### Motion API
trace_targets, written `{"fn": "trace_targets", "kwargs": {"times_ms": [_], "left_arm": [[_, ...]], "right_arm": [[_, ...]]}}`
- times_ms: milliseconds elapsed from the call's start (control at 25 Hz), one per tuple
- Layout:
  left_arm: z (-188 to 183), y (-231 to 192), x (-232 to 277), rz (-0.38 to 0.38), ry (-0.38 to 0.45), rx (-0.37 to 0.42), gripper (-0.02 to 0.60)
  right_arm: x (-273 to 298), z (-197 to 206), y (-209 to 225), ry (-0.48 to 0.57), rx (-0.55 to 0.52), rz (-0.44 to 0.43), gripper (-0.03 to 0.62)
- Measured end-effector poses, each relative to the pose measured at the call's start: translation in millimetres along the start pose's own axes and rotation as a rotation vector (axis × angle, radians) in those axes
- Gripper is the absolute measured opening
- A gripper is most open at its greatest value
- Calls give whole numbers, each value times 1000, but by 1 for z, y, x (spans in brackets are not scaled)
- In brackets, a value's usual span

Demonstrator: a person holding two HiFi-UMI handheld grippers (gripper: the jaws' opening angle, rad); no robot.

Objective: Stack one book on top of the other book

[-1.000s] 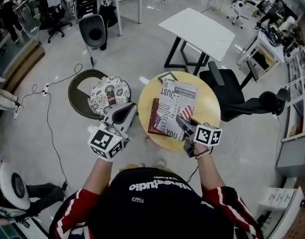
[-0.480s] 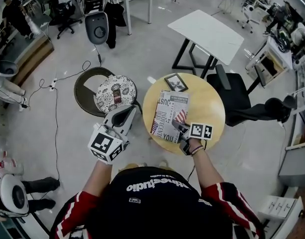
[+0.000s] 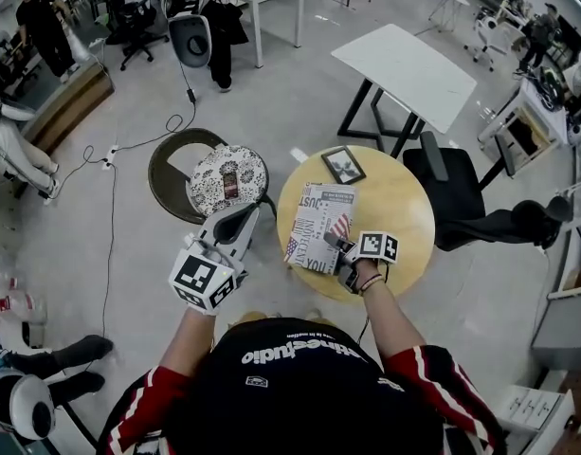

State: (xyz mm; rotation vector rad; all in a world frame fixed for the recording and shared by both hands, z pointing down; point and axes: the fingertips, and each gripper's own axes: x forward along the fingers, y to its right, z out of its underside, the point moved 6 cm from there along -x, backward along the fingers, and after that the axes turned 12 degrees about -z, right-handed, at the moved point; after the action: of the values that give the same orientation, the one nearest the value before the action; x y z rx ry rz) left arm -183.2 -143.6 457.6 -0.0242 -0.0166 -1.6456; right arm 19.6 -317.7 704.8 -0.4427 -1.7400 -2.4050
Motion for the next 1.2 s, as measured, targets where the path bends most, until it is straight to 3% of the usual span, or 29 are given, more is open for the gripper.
{"fn": "trace_targets", "kwargs": {"times_ms": [320, 520, 1000, 1200], "left_arm": [[-6, -2, 10, -16, 9, 1, 15], [-7, -6, 13, -17, 8, 7, 15], [-5, -2, 20, -7, -5, 14, 15], [-3, -7, 22, -3, -8, 9, 15]], "right_arm": [[1, -4, 25, 2, 114, -27, 173], [4, 3, 33, -23, 110, 16, 186], [-4, -11, 44, -86, -110, 277, 313], [-9, -9, 51, -90, -163, 358, 321]]}}
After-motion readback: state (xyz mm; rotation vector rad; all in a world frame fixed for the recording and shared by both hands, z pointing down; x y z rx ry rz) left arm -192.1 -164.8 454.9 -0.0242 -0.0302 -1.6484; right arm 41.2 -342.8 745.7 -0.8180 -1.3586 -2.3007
